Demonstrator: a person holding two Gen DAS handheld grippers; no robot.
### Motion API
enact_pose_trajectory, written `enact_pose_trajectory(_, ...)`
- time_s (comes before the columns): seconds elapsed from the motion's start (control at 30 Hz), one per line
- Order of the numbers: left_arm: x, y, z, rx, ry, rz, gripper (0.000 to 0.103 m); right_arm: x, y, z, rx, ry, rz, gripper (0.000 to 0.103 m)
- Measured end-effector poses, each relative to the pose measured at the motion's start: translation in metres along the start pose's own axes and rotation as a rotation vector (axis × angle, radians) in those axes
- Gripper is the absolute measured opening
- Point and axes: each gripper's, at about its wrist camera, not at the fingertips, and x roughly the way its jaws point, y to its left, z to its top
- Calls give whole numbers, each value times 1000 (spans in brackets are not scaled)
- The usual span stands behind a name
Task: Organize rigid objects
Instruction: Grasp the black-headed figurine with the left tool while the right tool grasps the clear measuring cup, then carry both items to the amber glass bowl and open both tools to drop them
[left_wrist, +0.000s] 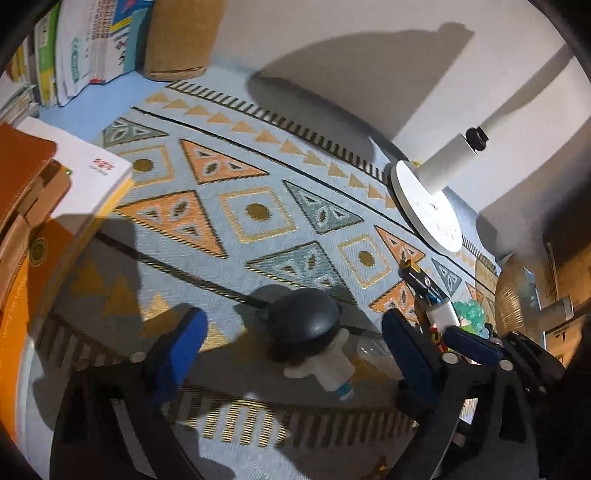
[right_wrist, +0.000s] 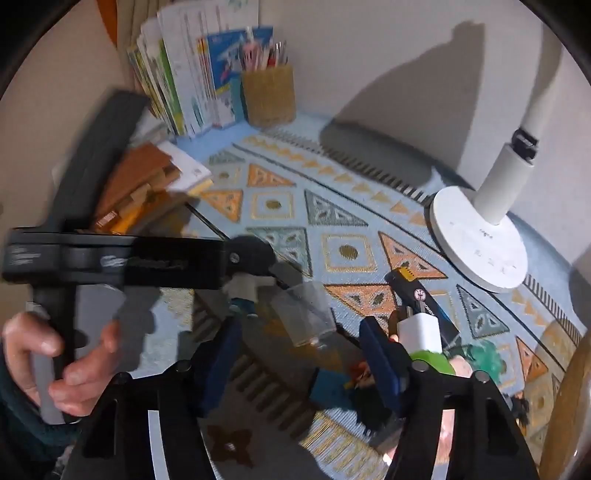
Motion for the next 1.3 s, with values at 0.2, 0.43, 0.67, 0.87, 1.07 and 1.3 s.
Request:
enact_pose_trajectory(0.2,1,-3,4,25,-16,68,73,36,-18,-7,-36,41,44,56)
enact_pose_trajectory(0.43,2,-7,1,48,-23,66,41,40,-12,4,-26,91,50,35)
enact_pose_trajectory(0.67,-23,-14,-11,85,-76,32,41,5,-8,5,-25,-51,35,34)
enact_pose_trajectory(0.87,-58,-37,-23,157,-131,8,41,-46,-17,-11,64,-132,21,34)
enact_pose_trajectory(1.07,-86,-76,-36,247,-188,-35,41,-110,-40,-55,147,-256,-73,34)
enact_pose_trajectory(1.3,-101,-158,-48,392,-218,-132,41,-174,-82,-105,321,-327,-211,34)
